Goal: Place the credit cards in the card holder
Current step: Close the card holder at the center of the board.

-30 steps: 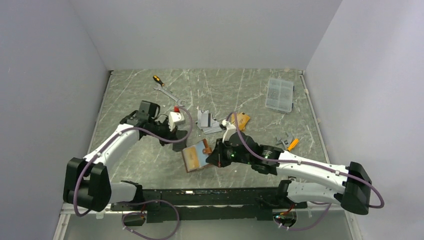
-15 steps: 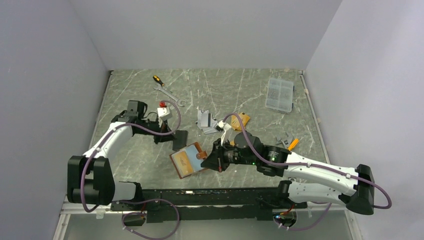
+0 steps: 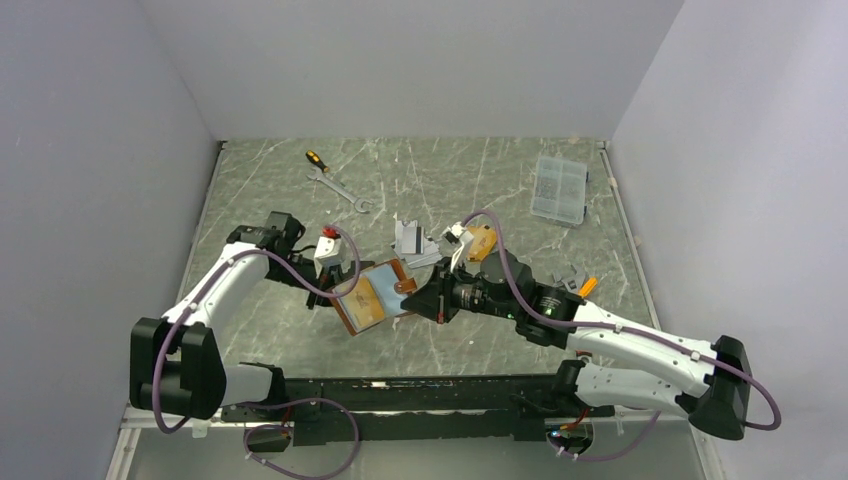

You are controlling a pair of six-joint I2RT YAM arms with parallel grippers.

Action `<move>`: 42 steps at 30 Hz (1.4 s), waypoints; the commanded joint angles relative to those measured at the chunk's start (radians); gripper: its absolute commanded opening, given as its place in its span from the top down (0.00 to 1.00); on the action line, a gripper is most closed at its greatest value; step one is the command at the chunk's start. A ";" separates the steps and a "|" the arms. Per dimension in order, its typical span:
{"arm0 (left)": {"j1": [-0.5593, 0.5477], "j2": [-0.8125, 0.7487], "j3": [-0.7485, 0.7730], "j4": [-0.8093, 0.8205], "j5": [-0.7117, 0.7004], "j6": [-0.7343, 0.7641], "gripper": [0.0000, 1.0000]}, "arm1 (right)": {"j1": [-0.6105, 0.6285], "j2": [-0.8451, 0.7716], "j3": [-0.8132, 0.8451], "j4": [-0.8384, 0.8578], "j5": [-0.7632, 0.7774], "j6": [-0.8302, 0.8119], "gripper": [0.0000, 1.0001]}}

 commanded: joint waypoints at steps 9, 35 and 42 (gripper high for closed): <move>-0.055 -0.017 0.062 -0.197 0.107 0.188 1.00 | -0.052 0.094 -0.052 0.192 -0.049 0.072 1.00; -0.496 0.326 0.104 0.423 -0.532 -0.387 1.00 | -0.156 0.422 -0.409 0.561 -0.269 0.273 1.00; -0.584 0.422 0.172 0.397 -0.631 -0.395 1.00 | -0.199 0.469 -0.411 0.504 -0.261 0.244 0.98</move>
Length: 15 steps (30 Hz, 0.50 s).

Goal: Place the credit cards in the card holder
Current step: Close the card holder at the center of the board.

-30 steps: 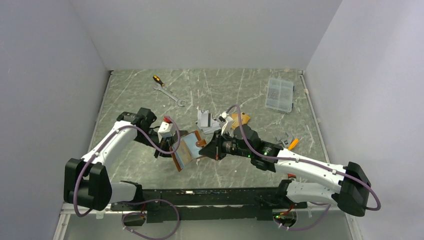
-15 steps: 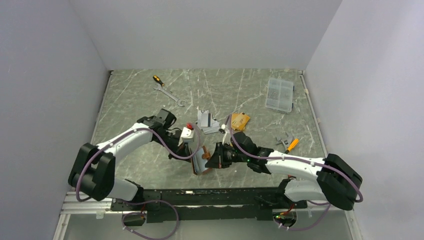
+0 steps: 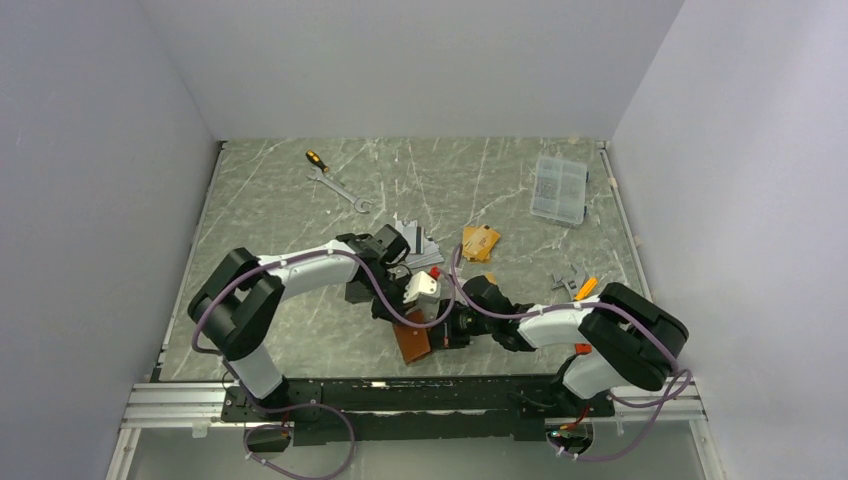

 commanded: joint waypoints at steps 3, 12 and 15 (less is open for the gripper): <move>-0.022 0.041 0.063 -0.027 -0.063 0.001 1.00 | -0.010 -0.050 0.026 -0.106 0.093 -0.047 0.81; -0.018 -0.008 0.059 -0.102 -0.010 0.072 1.00 | 0.182 -0.142 0.129 -0.452 0.558 -0.118 0.55; -0.002 -0.022 0.055 -0.111 0.004 0.082 1.00 | 0.248 -0.089 0.170 -0.498 0.656 -0.129 0.55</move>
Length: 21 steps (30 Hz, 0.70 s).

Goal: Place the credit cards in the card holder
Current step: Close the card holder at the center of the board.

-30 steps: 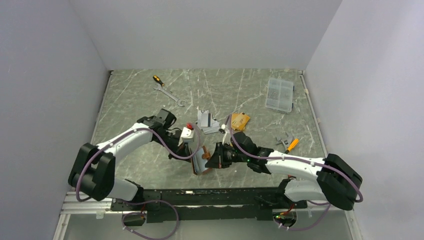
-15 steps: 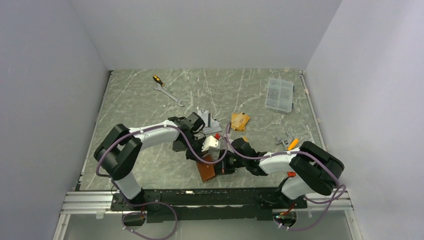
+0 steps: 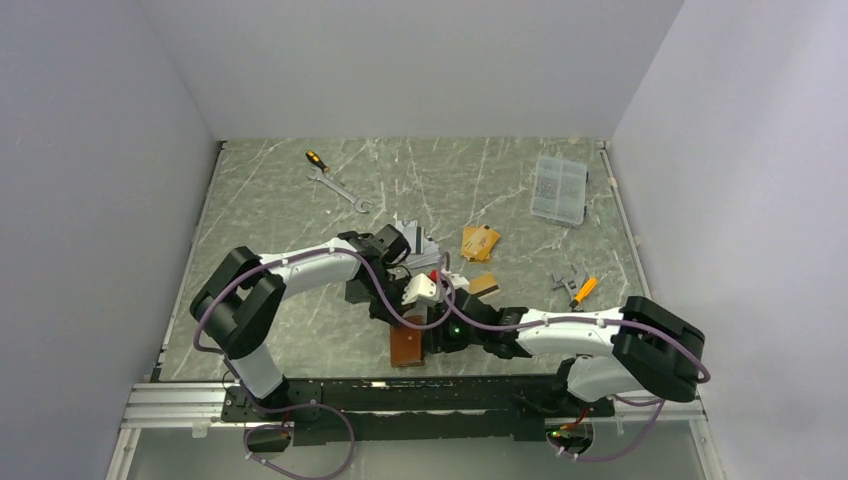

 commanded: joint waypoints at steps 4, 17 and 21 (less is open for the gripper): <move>0.035 -0.054 0.007 -0.055 0.046 0.048 1.00 | 0.175 0.121 0.151 -0.229 0.415 -0.065 0.54; 0.048 -0.059 0.022 -0.076 0.063 0.052 1.00 | 0.432 0.205 0.252 -0.283 0.780 -0.088 0.61; 0.047 -0.038 0.062 -0.084 0.085 0.034 1.00 | 0.484 0.210 0.238 -0.215 0.817 -0.146 0.62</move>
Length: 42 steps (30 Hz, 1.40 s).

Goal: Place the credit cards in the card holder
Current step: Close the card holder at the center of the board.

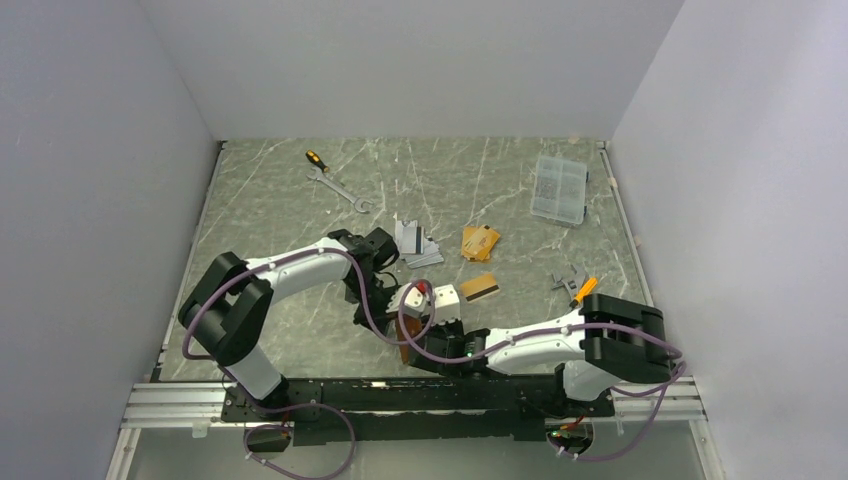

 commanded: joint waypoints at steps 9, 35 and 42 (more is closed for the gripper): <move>0.064 0.123 0.188 0.059 0.075 -0.179 1.00 | 0.207 0.048 0.034 0.198 0.079 -0.415 0.60; 0.113 0.120 0.210 -0.001 0.103 -0.115 1.00 | 0.169 -0.261 -0.373 0.746 -0.170 -0.649 0.43; 0.126 0.039 0.159 -0.004 0.123 -0.110 1.00 | 0.156 -0.139 -0.312 0.769 -0.157 -0.716 0.39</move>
